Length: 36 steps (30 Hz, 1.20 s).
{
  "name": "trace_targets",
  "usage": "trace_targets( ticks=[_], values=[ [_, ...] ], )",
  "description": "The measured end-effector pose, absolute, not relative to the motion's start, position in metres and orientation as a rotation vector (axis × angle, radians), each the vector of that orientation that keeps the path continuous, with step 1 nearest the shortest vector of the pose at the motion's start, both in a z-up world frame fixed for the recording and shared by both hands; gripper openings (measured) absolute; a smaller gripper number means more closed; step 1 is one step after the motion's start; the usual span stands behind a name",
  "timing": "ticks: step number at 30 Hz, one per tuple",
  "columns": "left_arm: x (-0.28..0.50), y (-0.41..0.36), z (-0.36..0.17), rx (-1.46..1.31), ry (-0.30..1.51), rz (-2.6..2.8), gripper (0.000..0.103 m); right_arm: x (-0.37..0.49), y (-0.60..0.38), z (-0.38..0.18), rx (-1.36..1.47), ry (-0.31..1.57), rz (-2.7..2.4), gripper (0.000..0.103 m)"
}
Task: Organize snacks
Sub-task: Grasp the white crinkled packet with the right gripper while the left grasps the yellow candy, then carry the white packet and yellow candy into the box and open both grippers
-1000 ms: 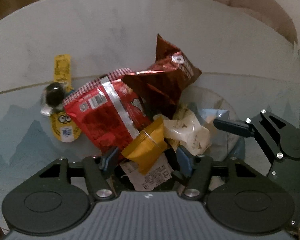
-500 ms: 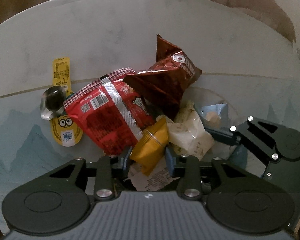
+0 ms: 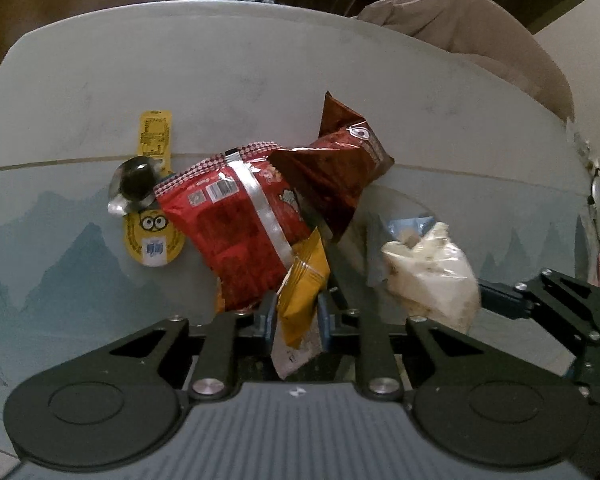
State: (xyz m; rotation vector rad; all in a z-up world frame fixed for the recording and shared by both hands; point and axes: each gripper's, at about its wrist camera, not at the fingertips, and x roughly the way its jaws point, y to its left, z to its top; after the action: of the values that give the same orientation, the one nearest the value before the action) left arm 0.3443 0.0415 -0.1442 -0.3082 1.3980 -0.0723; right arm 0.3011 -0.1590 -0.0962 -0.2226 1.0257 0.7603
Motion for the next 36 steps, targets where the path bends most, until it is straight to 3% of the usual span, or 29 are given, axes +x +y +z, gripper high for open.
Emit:
trace_targets(
  ticks=[19, 36],
  values=[
    [0.264, 0.062, -0.058, -0.296, 1.236, -0.117, 0.020, 0.211, -0.176, -0.012, -0.190, 0.906, 0.728, 0.047],
    [0.162, 0.079, -0.047, -0.239, 1.265, -0.175, 0.020, 0.128, -0.150, -0.008, -0.206, 0.917, 0.766, 0.047]
  ],
)
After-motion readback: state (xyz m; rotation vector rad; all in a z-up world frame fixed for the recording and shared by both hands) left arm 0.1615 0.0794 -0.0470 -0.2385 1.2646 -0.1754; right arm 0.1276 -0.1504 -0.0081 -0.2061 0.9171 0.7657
